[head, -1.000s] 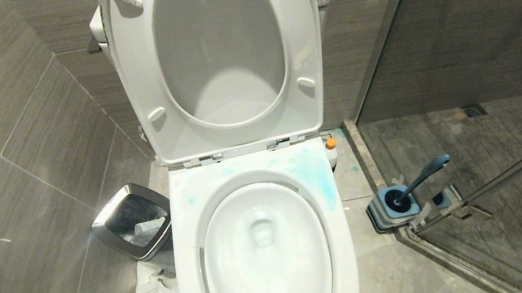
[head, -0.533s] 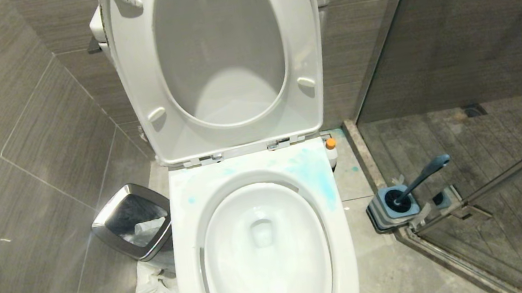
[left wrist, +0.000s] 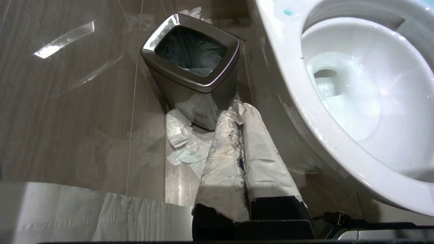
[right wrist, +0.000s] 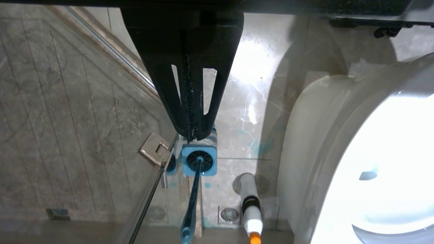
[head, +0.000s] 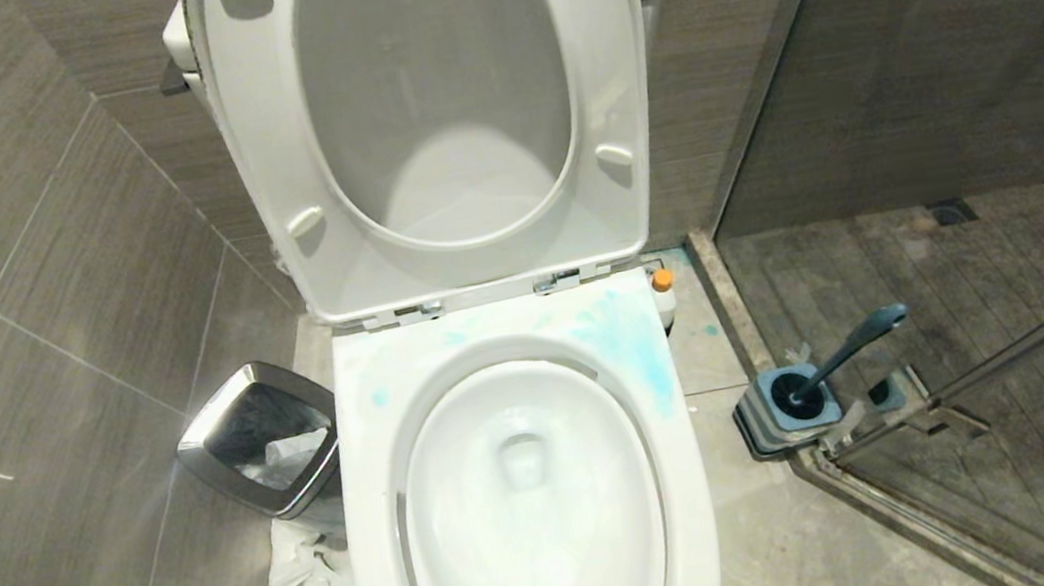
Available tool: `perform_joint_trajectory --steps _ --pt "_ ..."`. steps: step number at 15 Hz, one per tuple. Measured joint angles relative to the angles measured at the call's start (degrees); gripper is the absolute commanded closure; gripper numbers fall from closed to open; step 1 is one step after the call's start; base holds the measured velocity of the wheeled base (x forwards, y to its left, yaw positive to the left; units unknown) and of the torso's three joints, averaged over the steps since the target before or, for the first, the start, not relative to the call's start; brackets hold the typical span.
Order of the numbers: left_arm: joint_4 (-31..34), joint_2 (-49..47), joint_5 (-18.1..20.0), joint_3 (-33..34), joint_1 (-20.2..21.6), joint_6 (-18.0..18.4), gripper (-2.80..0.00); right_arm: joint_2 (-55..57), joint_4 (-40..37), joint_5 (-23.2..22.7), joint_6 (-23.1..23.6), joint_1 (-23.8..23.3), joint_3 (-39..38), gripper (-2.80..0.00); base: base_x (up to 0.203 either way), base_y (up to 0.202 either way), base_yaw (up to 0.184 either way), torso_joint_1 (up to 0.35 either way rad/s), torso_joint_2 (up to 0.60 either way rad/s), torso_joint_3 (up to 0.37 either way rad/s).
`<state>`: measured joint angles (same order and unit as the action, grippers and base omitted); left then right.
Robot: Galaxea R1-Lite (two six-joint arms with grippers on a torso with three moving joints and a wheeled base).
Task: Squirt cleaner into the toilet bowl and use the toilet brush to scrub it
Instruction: Pour in the cleaning agent
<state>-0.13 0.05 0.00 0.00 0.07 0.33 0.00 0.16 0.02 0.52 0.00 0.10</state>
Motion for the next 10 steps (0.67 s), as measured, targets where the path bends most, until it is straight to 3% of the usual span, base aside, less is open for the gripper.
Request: perform_joint_trajectory --steps 10 --pt "0.0 0.0 0.0 0.0 0.0 0.0 0.00 0.0 0.0 0.0 0.0 0.0 0.0 0.00 0.000 0.000 0.000 0.003 0.00 -0.193"
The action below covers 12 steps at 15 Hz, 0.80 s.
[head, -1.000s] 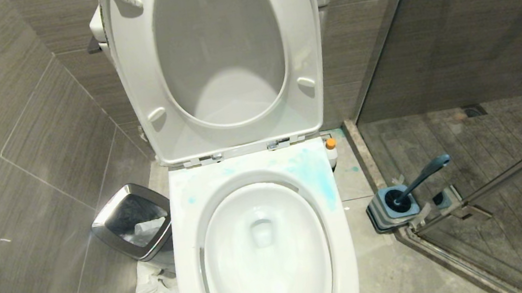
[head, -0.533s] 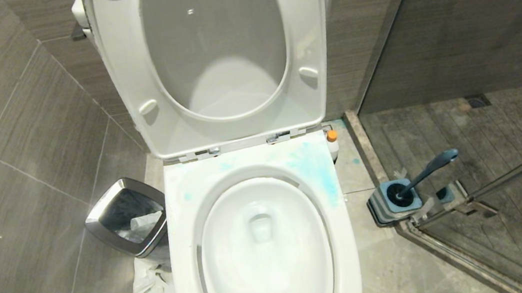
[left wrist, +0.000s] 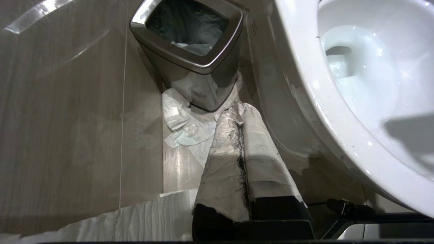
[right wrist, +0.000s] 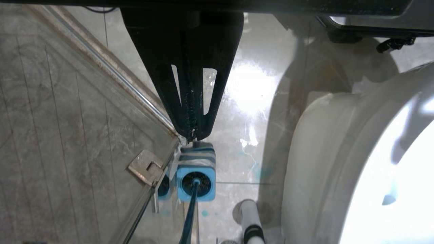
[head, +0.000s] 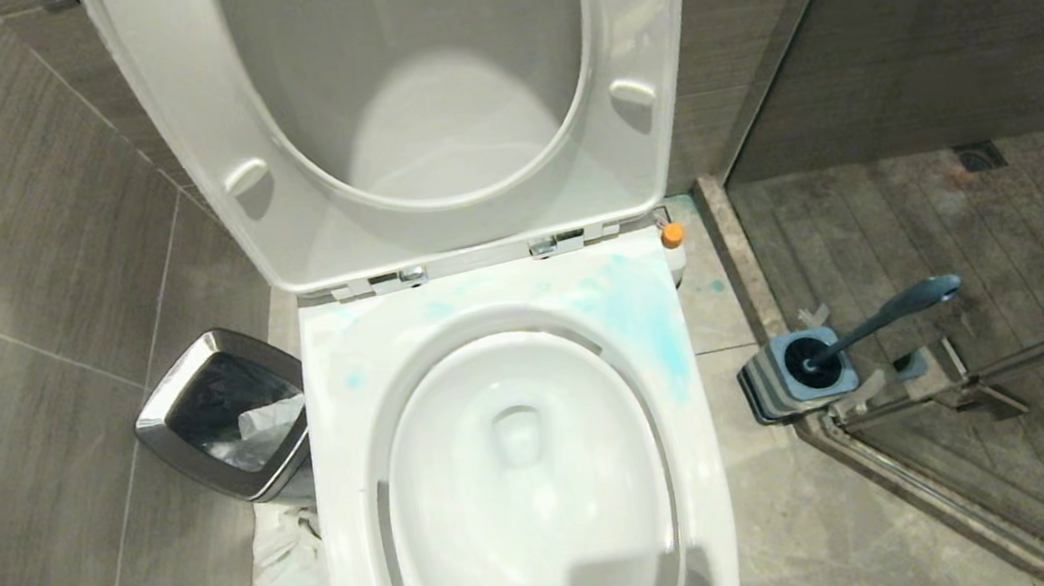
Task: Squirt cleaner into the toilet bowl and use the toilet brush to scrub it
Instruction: Pour in the cleaning agent
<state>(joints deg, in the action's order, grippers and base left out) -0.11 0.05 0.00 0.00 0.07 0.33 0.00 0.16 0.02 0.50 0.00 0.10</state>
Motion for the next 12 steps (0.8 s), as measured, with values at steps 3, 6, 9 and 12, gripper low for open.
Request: perform_joint_trajectory --steps 3,6,9,12 --pt "0.0 0.0 0.0 0.0 0.0 0.0 0.00 0.0 0.0 0.0 0.0 0.0 0.0 0.00 0.000 0.000 0.000 0.004 0.00 -0.200" --pt "0.0 0.0 0.0 0.0 0.0 0.0 0.00 0.0 0.0 0.0 0.0 0.0 0.0 0.00 0.000 0.000 0.000 0.004 0.00 -0.198" --pt "0.0 0.0 0.0 0.0 0.0 0.0 0.00 0.0 0.0 0.0 0.0 0.0 0.0 0.00 0.000 0.000 0.000 0.004 0.00 -0.195" --pt "0.0 0.0 0.0 0.0 0.0 0.0 0.00 0.0 0.0 0.0 0.0 0.0 0.0 0.00 0.000 0.000 0.000 0.004 0.00 -0.194"
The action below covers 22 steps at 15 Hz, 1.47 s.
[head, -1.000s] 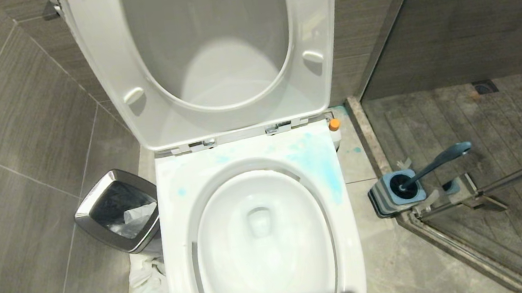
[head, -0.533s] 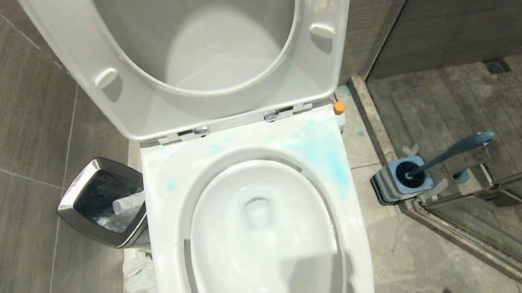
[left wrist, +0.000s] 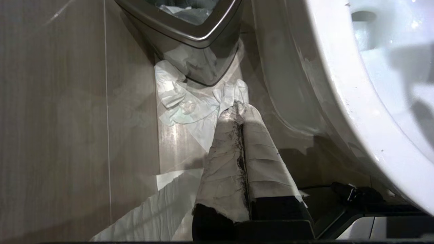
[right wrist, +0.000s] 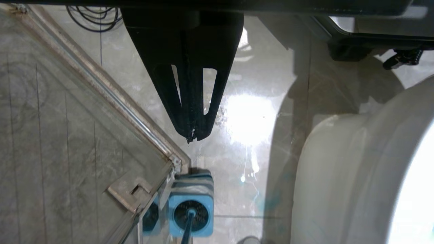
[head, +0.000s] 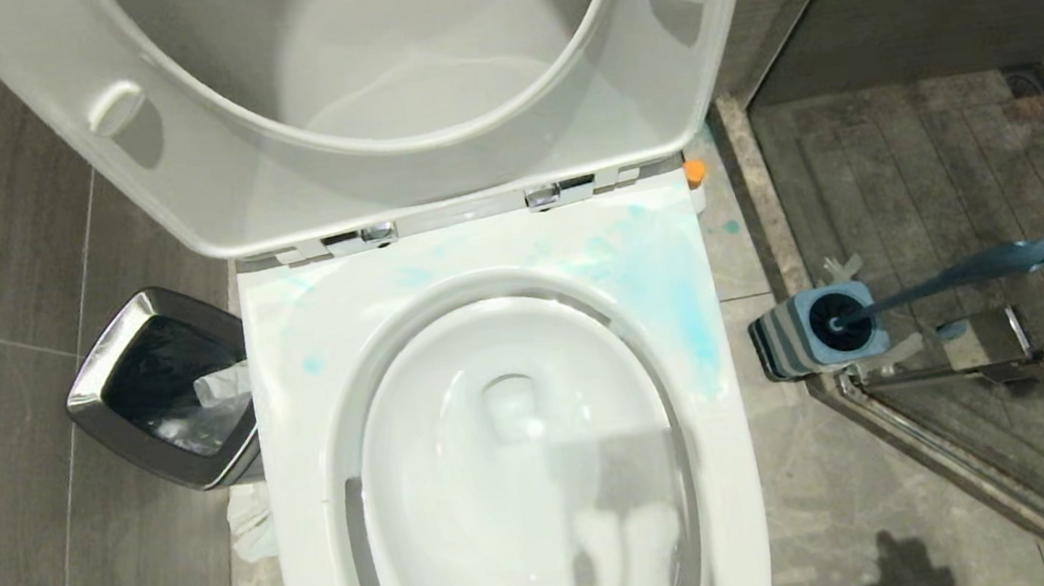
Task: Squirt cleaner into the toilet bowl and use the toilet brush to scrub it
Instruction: Pour in the cleaning agent
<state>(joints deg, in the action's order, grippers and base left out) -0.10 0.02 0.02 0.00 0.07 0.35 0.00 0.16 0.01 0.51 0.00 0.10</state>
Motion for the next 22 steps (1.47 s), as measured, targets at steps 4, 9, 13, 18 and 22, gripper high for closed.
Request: perform_joint_trajectory --steps 4,9,13,18,22 --pt "0.0 0.0 0.0 0.0 0.0 0.0 0.00 0.0 0.0 0.0 0.0 0.0 0.0 0.00 0.000 0.000 0.000 0.005 0.00 -0.195" --pt "0.0 0.0 0.0 0.0 0.0 0.0 0.00 0.0 0.0 0.0 0.0 0.0 0.0 0.00 0.000 0.000 0.000 0.002 0.00 -0.116" --pt "-0.1 0.0 0.0 0.0 0.0 0.0 0.00 0.0 -0.3 -0.1 0.4 0.0 0.0 0.00 0.000 0.000 0.000 0.000 0.00 0.000" --pt "0.0 0.0 0.0 0.0 0.0 0.0 0.00 0.1 -7.2 -0.3 0.9 0.0 3.4 0.00 0.000 0.000 0.000 0.000 0.00 0.000" --pt "0.0 0.0 0.0 0.0 0.0 0.0 0.00 6.1 -19.0 -5.0 1.3 0.0 12.0 0.00 0.000 0.000 0.000 0.000 0.00 0.000"
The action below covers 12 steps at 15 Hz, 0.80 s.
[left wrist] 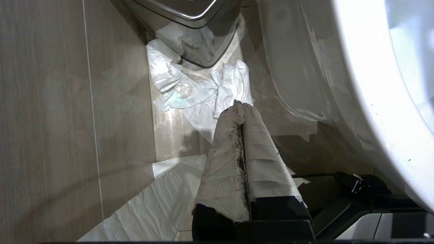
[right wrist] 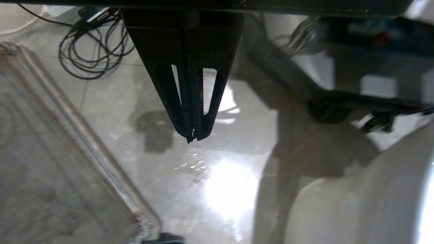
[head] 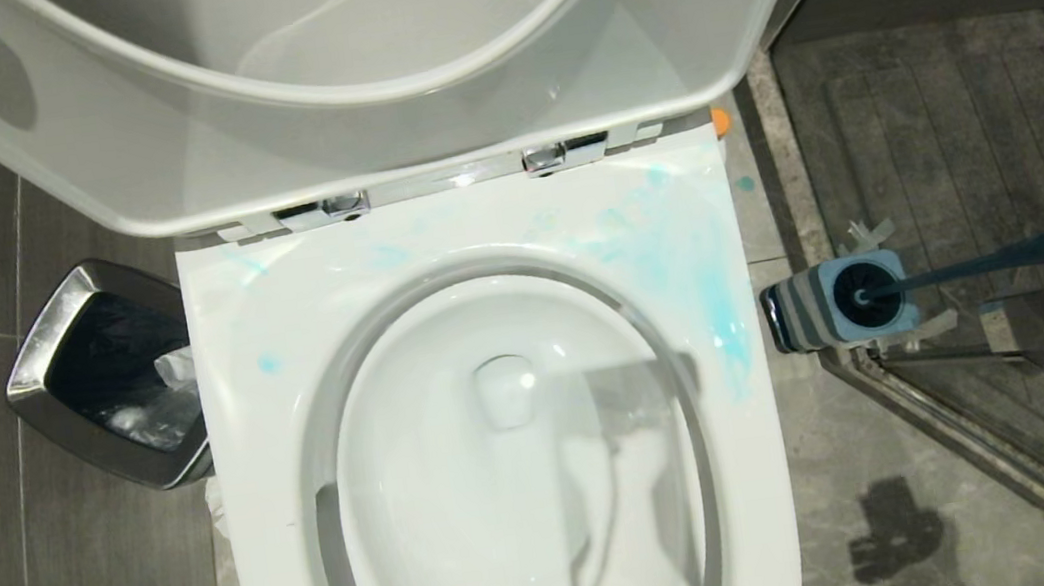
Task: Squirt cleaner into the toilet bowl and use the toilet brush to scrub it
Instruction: Pour in the cleaning agent
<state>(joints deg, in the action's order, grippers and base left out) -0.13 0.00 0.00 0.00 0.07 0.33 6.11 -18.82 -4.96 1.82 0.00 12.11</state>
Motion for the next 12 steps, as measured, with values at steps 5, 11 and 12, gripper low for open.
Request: perform_joint_trajectory --steps 5,11,12 --pt "0.0 0.0 0.0 0.0 0.0 0.1 0.00 25.8 10.0 -4.8 4.0 0.0 8.0 0.00 0.000 0.000 0.000 0.000 0.00 0.000" --pt "0.0 0.0 0.0 0.0 0.0 0.0 0.00 62.3 42.4 4.9 7.0 11.0 10.9 0.00 0.000 0.000 0.000 0.000 0.00 0.000" --pt "0.0 0.0 0.0 0.0 0.0 0.0 0.00 67.5 48.8 8.2 6.0 14.3 11.1 0.00 0.000 0.000 0.000 0.000 0.00 0.000"
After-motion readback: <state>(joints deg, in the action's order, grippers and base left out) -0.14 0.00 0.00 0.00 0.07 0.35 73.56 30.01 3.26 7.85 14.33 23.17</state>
